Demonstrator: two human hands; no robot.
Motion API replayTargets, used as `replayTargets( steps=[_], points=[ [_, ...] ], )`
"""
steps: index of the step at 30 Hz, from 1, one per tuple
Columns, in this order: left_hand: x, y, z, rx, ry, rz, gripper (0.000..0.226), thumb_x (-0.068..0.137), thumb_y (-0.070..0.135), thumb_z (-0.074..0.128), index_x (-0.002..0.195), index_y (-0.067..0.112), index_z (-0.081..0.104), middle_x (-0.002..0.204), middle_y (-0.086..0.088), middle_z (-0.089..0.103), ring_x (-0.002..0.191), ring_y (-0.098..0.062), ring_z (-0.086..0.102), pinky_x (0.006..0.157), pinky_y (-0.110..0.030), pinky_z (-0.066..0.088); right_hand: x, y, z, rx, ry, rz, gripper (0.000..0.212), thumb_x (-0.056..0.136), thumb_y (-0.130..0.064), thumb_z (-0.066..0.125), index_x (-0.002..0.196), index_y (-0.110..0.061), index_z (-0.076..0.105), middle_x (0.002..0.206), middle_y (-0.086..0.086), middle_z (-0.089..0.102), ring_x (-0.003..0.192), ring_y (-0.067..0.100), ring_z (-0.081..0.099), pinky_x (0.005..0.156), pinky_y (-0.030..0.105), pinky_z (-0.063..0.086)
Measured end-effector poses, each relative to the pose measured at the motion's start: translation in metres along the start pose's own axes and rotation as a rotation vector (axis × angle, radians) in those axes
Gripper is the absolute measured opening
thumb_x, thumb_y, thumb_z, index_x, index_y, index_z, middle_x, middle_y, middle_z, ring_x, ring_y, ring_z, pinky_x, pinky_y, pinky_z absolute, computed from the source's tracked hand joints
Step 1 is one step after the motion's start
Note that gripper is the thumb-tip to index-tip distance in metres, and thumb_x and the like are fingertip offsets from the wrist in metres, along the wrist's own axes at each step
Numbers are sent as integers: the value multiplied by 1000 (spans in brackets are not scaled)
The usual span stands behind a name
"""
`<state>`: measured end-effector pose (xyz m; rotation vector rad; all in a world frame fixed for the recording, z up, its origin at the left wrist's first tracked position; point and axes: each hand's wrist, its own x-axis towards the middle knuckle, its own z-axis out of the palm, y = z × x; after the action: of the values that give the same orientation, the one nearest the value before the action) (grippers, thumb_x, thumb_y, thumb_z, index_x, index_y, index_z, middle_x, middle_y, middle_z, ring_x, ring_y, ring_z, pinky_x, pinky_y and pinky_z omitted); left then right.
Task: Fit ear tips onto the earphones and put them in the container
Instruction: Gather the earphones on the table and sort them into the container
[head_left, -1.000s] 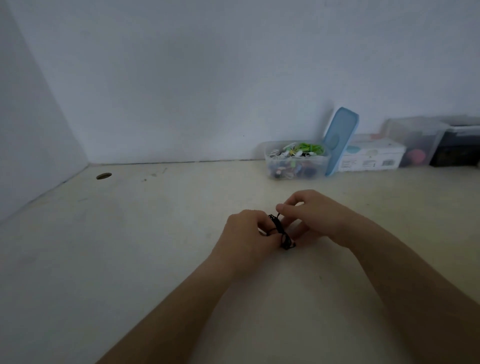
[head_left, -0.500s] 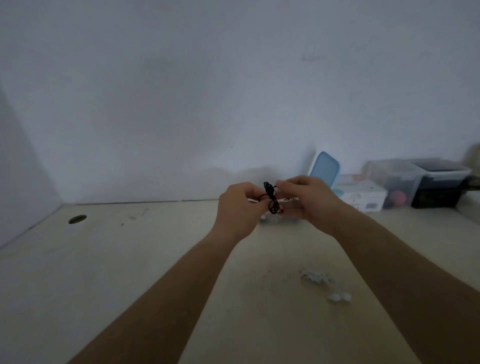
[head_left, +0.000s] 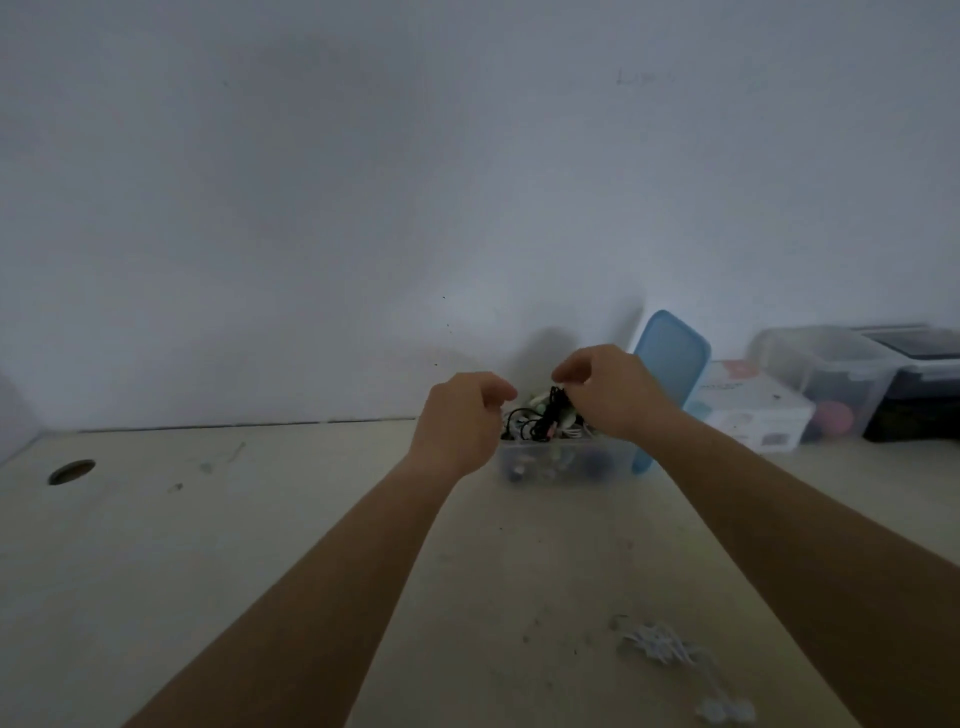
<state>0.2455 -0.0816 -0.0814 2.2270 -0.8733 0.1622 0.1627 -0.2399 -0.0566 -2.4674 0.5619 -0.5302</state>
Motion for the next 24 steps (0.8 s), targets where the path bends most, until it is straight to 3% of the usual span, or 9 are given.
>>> replayTargets(
  steps=[3,7,13,17,20,24],
  points=[
    [-8,-1,4,-21,-4,32,31,93,6,52,107,21,74,114,2,72,104,-14,64,93,-20,46,-3,2,3,-91,-6,-71,26,90,-6,59,108,-17,75,106,1,73,96,16,66,78,18,43],
    [-23,3,0,-27,-7,75,29,95,14,53,114,27,71,118,5,69,106,-14,60,97,-30,47,-9,2,1,-167,-18,-93,17,86,-13,68,98,-21,77,92,1,74,87,18,67,76,29,55],
    [-32,6,1,80,-40,64,26,97,39,53,104,28,75,106,1,71,96,-18,62,86,-40,52,-24,1,9,-147,-53,-107,17,87,-20,71,104,-18,74,96,4,72,87,19,66,82,35,56],
    [-24,4,4,101,-23,24,18,94,30,61,103,25,76,110,1,70,101,-19,62,88,-34,51,-21,3,10,-147,-23,-94,10,85,-20,73,94,-20,72,91,1,69,86,18,64,79,33,56],
    [-12,2,5,81,-28,-34,13,88,29,68,97,27,77,107,5,71,98,-15,62,81,-25,46,-16,4,8,-145,-41,-94,6,81,-21,75,87,-21,72,88,-2,67,85,16,63,78,30,54],
    [-3,6,4,109,-66,-24,15,87,22,65,91,30,77,97,8,74,90,-14,66,82,-31,54,-10,5,6,-168,-106,-101,10,82,-17,68,76,-24,72,82,0,72,77,15,65,67,26,52]
  ],
)
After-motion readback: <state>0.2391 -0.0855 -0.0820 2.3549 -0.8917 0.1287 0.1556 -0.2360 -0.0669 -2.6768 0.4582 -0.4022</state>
